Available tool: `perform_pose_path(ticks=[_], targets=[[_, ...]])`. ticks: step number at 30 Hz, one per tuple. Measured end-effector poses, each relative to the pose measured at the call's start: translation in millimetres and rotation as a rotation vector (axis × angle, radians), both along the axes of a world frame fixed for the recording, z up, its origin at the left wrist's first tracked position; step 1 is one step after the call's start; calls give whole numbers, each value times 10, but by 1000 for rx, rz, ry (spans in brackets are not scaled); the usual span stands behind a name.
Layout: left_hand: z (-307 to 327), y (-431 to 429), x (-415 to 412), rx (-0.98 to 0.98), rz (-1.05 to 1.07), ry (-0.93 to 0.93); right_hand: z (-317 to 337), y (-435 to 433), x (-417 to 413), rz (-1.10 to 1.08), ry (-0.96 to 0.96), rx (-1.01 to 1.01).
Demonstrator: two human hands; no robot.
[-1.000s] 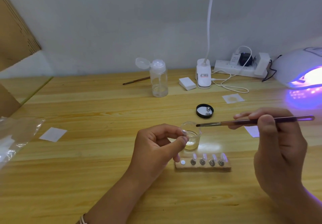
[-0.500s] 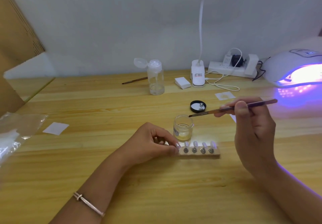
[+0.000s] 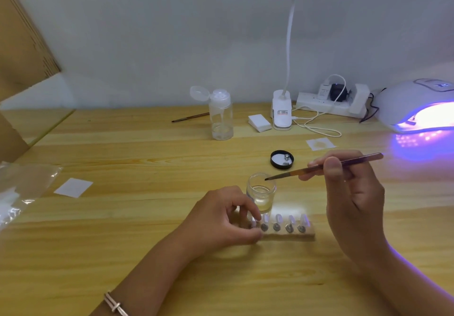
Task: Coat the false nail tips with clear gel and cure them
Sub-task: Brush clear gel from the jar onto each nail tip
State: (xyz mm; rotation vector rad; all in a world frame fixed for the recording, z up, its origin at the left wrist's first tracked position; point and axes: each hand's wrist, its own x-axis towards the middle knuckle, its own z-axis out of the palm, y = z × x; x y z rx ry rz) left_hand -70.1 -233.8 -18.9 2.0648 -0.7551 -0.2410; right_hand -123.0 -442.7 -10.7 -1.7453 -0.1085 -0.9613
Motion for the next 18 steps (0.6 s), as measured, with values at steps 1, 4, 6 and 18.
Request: perform_pose_path(ticks=[1,4,6,18], targets=[[-8,-22,-14,7,3,-30,1,9,23,-2,12,-28],[-16,-78,-43,-19,19,-64,-14,45,89,2,66,-104],[-20,-98,-53,-35,41,-78,-30,58,119,-4,97,-150],[-22,-129,-120,29,24,-538,-79,86,132,34,149,-275]])
